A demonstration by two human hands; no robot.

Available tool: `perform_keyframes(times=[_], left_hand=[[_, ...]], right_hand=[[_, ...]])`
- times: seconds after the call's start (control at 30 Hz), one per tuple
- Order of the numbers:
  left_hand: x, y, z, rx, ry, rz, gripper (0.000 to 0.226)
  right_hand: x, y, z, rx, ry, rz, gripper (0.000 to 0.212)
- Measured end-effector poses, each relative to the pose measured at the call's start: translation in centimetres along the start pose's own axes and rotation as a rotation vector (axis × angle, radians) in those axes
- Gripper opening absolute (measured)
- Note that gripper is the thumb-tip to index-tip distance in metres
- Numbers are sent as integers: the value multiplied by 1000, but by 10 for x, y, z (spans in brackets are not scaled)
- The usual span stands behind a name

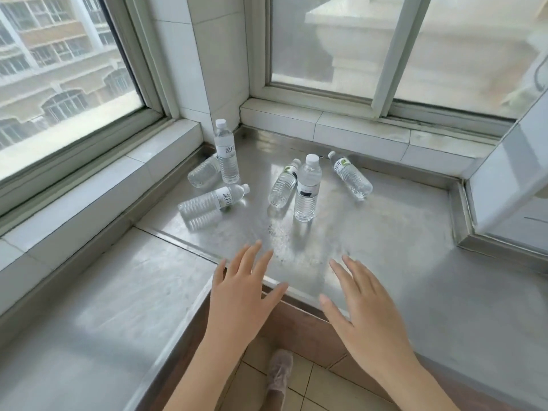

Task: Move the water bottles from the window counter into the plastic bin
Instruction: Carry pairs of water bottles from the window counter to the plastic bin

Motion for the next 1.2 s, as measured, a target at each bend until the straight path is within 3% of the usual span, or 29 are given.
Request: perform_keyframes(times=[0.27, 0.47, 0.67, 0.87, 1.0, 1.2], left_hand=[[-49, 16, 155, -19, -94, -40, 61], [-87, 28, 248, -26, -56, -100, 56], [-150, 39, 325, 91, -394, -107, 69], [-199, 44, 366, 217, -587, -108, 82], [-212, 49, 374, 297, -608, -182, 92], [-211, 40, 386, 423, -627, -419, 88]], right_hand=[[-12, 51, 131, -72, -19, 59, 76], [-28, 81, 203, -142, -36, 189, 76], [-58, 114, 250, -313, 65, 440, 88], [-83, 134, 276, -438, 255, 734, 82], [-97, 145, 280, -485, 331, 895, 78], [-96, 152, 286, -529, 354, 956, 67]])
Point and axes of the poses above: each hand's wrist, its own z-axis towards the middle knuckle, its own x-axis out of the back of the hand, y = z × x, the point moved 4 cm from there along z, towards the middle knuckle, and after that the axes turned 14 degrees about x, right-handed, at the moved point
